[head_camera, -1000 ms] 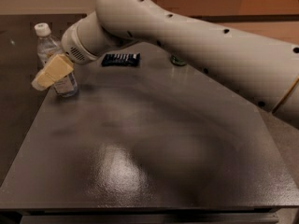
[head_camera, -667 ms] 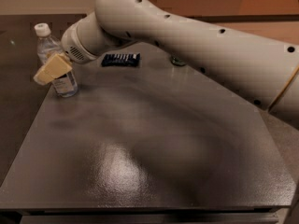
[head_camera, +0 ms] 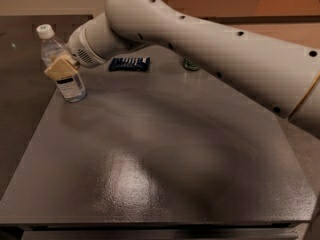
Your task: Knock blue plastic bottle over
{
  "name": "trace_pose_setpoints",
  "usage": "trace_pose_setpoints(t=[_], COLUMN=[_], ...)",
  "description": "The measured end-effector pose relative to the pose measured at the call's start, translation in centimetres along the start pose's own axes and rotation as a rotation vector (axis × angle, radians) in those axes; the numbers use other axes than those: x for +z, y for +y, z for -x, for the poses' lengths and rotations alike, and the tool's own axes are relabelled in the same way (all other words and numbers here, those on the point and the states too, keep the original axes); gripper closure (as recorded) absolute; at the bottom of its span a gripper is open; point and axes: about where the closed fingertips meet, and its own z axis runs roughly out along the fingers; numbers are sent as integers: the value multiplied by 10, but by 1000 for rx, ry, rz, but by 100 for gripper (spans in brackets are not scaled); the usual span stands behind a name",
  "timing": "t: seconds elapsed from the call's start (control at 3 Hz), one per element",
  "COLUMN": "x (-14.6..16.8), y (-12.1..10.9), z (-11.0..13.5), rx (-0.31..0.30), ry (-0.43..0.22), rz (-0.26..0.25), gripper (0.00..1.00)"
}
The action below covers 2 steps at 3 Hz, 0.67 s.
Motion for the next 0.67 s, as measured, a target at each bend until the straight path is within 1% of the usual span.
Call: trace_pose_setpoints(t=[0.33, 0.67], x=[-16, -40], y=[-1, -11], z=[3, 2], rx=[-29, -90], ry=[7, 42], rz=[-5, -2], gripper=[88, 100])
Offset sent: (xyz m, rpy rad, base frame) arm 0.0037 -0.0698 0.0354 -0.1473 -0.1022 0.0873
